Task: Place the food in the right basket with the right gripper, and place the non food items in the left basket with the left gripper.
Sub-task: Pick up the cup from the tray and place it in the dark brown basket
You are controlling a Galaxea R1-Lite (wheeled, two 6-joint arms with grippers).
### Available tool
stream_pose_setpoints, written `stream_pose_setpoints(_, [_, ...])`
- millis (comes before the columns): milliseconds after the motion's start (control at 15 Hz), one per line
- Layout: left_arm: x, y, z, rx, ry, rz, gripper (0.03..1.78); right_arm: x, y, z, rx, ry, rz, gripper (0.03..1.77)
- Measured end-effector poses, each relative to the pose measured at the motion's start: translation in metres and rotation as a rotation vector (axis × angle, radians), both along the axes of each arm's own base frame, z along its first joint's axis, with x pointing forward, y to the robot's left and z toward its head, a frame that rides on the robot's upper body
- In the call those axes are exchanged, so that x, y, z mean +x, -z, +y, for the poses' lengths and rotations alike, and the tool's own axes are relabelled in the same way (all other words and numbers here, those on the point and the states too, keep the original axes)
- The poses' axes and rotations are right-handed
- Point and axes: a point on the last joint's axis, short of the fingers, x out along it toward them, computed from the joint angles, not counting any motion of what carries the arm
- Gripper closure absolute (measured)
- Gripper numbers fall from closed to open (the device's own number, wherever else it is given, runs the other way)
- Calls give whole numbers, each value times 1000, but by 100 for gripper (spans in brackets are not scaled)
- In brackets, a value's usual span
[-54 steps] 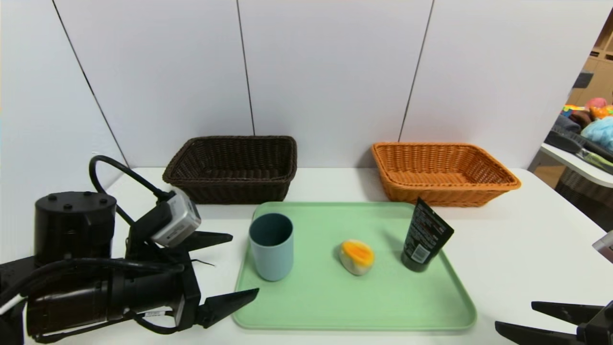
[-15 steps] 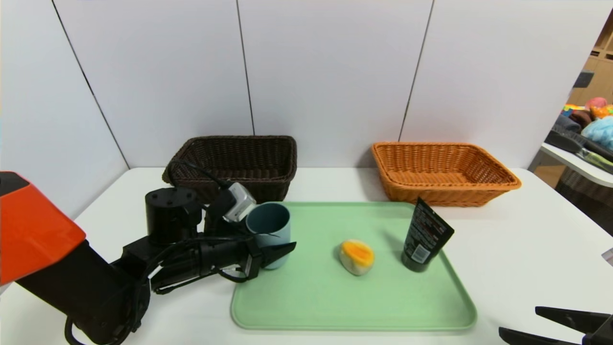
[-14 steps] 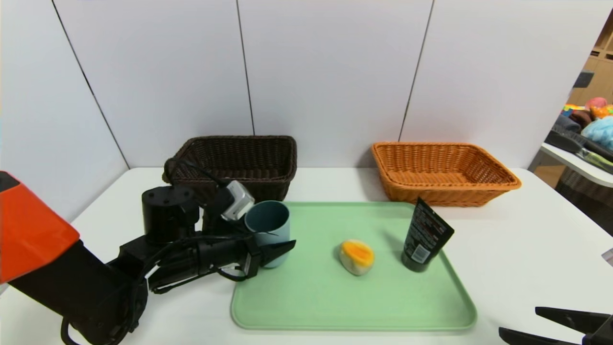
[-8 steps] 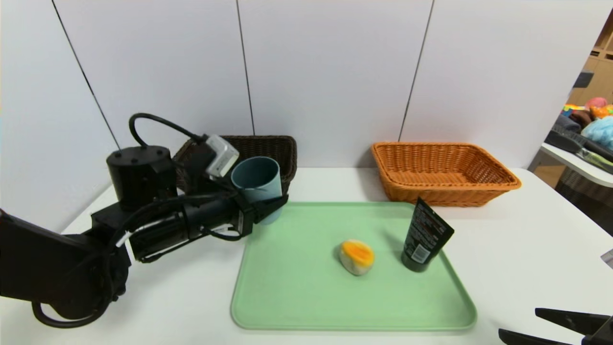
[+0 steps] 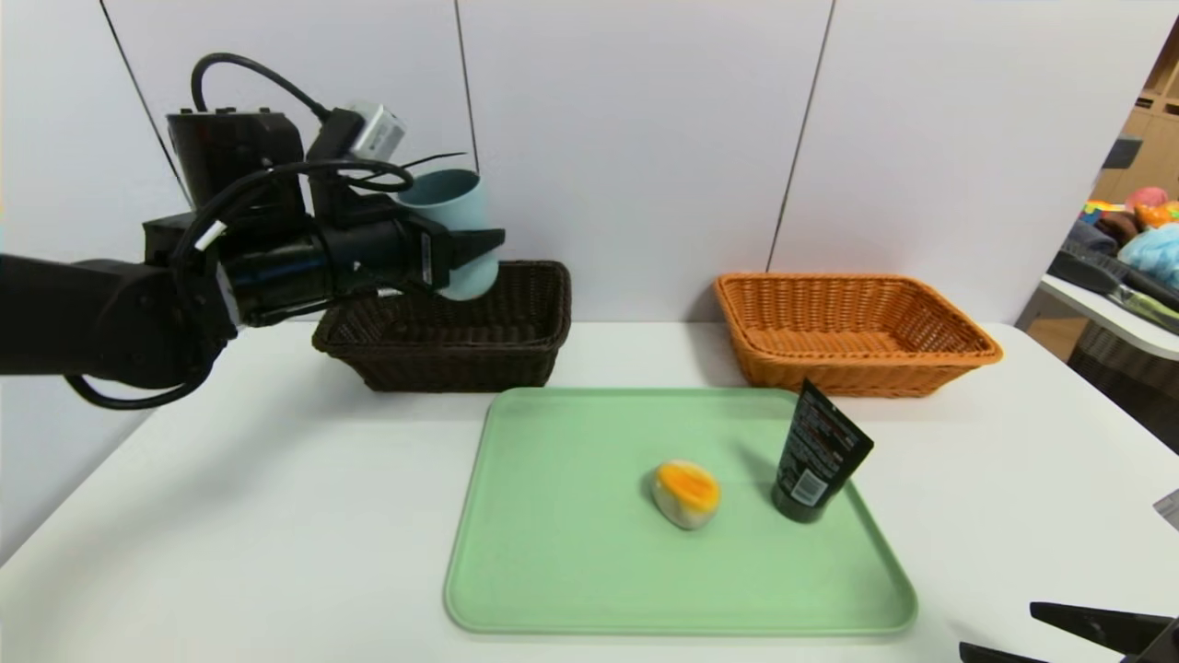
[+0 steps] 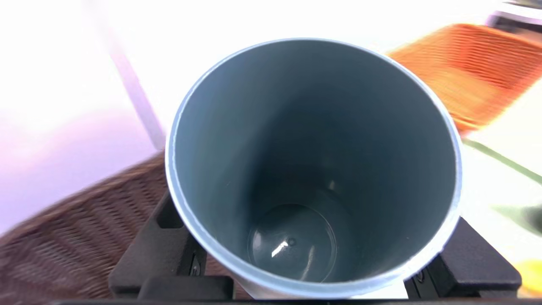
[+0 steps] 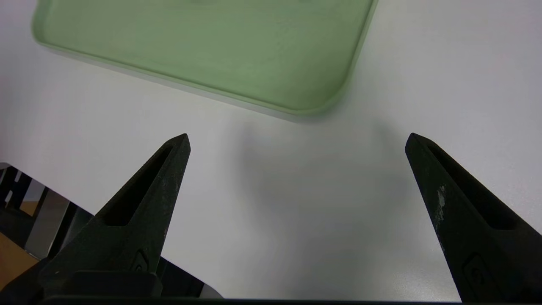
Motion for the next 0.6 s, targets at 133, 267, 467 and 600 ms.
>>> stream_pose_setpoints(133, [24,2,7,2,-82,18,64,0,1,0,0,2,-2,4])
stream_pose_setpoints(267, [46,8,11,8,-170,33,64,-1,3,0,0,5,4,4])
stream_pose_setpoints(467, [73,23,11,24,-267,76,64,-1,3,0,2,5,-3,4])
stream_pose_setpoints(600, [90,36,11,38,-307,105,64,-1,3,0,3,6,-7,4])
